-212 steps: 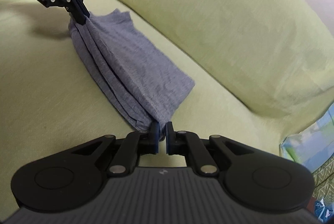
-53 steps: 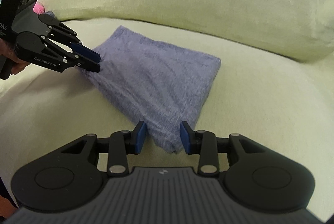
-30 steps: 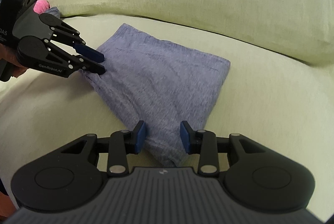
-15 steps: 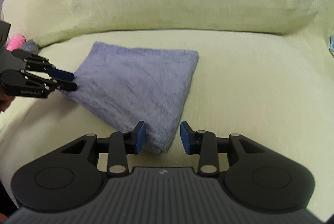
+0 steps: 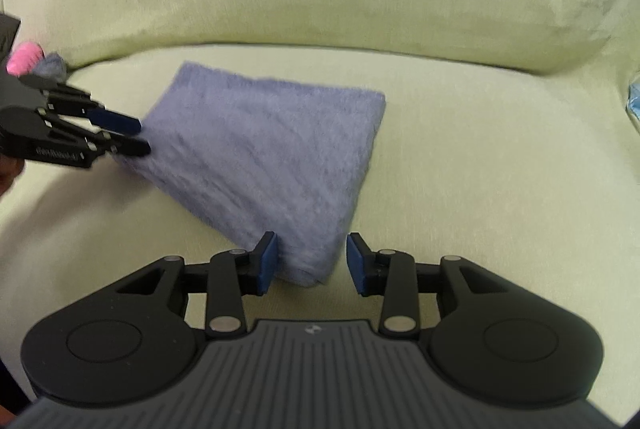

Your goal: Fold clothes

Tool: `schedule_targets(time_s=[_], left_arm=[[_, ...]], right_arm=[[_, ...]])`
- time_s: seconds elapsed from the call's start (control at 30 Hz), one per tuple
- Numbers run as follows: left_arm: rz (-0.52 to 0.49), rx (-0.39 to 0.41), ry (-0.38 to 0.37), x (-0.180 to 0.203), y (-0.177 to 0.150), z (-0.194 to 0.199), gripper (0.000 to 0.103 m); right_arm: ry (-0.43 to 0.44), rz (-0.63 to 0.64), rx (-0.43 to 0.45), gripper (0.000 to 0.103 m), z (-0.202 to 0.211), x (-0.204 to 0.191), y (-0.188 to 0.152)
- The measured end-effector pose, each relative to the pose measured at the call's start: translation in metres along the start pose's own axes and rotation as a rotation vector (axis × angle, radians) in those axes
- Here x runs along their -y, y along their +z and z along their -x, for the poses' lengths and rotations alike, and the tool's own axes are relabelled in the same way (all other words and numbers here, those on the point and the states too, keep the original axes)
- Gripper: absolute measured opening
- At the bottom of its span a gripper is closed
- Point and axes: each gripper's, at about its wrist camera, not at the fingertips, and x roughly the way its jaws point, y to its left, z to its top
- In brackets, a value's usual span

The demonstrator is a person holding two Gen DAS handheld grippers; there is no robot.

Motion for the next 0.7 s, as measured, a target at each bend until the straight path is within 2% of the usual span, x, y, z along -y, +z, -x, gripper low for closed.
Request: schedule_targets(time_s=[0.13,0.27,0.43,0.53,0.6,0.67,0.7], left_arm=[[0.064,0.004,-0.001,0.006,-0.007,0.017,0.063],[0.127,0.025,-0.038,0.017,-0.016,0.035,0.063],[-0.015,0.032,-0.074,0.029,0.004,0.031,0.063],[-0.104,0.037,-0.131,0.020,0.033,0.015,0.063],[-0.199,0.041,-0.182,0.010,0.059,-0.004,0.063],[-0.240,0.049,-0.222,0.007,0.070,-0.012,0.063],[-0.284,0.049,-0.266,0.002,0.083,-0.025,0.063]], right_arm=[[-0.014,-0.010,0.002,0.033,0.015,-0.008,0.000],[-0.004,-0.063,-0.003,0.033,0.024,-0.002,-0.006],[0.016,-0.119,0.020,0.033,0.026,0.019,0.001],[0.029,-0.128,0.038,0.033,0.023,0.026,0.006],[0.036,-0.122,0.055,0.033,0.021,0.026,0.009],[0.039,-0.101,0.076,0.034,0.015,0.025,0.014],[0.039,-0.094,0.082,0.034,0.011,0.024,0.016]])
